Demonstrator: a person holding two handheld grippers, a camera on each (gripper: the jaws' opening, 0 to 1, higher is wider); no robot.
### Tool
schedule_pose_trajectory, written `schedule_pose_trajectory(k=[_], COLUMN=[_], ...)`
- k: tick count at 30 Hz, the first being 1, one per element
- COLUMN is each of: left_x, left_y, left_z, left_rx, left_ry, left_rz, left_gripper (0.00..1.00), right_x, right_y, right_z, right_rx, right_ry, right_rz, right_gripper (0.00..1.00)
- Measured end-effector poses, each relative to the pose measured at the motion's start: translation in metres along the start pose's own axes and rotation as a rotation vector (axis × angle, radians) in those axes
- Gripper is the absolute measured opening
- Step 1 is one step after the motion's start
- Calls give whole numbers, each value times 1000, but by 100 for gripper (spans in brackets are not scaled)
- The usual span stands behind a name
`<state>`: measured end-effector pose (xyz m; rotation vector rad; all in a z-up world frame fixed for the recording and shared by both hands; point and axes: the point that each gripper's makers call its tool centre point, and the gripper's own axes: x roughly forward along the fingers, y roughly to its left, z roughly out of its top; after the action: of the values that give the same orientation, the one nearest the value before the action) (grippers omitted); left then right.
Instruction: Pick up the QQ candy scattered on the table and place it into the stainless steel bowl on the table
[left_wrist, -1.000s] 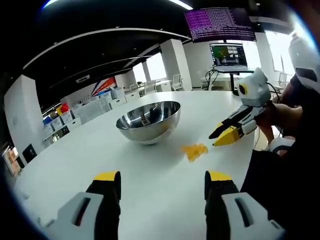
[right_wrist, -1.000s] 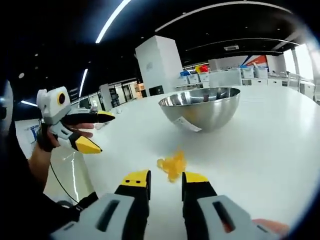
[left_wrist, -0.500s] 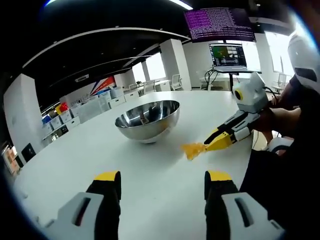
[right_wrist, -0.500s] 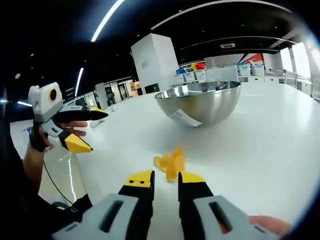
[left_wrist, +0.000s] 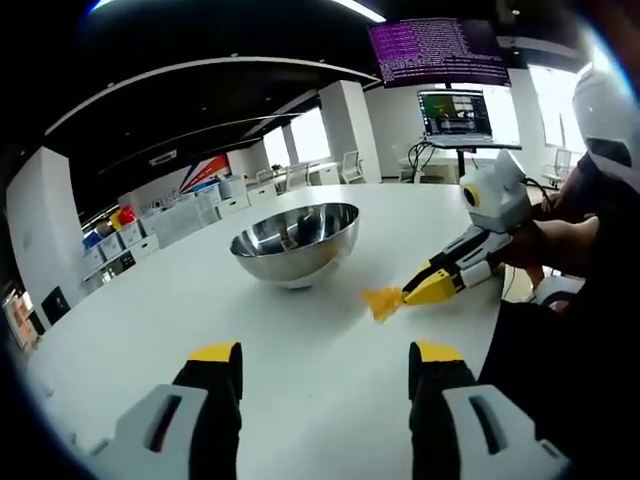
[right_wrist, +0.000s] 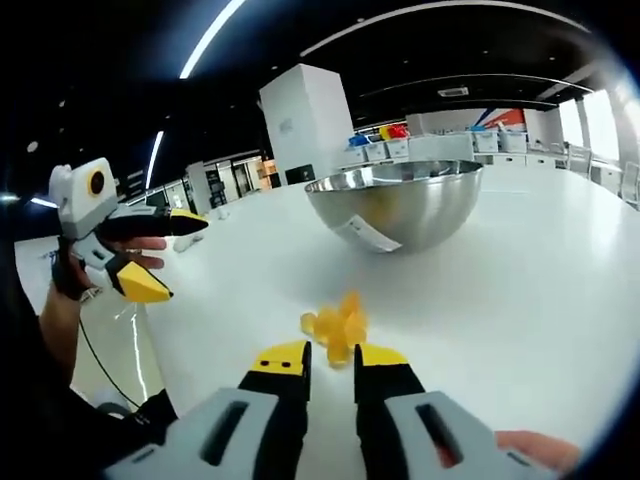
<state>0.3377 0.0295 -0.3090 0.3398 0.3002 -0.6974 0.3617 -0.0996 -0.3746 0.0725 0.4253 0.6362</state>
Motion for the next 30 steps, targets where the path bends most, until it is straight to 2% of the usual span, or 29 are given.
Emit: schedule_pose_trajectory(k=[5,19,27,30], left_x=[1,3,3,3], left_y=[-1,-1,-1,-1], left_z=[-1,-2,-2,-1], left_rx=[-4,-8,-5,-5], left_ry=[-2,-1,1,1], left_rz=[-4,-7,-6,-6], left_gripper=[67,67,67,67], right_x=[1,0,-6,-14], right_y=[-3,-5,-5,-4], right_z=[-1,0,10,20], right_rx=[-9,-22,12,33], right_ry=[5,-12,-50,-81], right_rz=[-8,-6,21,37], right_gripper=[8,5,4,4])
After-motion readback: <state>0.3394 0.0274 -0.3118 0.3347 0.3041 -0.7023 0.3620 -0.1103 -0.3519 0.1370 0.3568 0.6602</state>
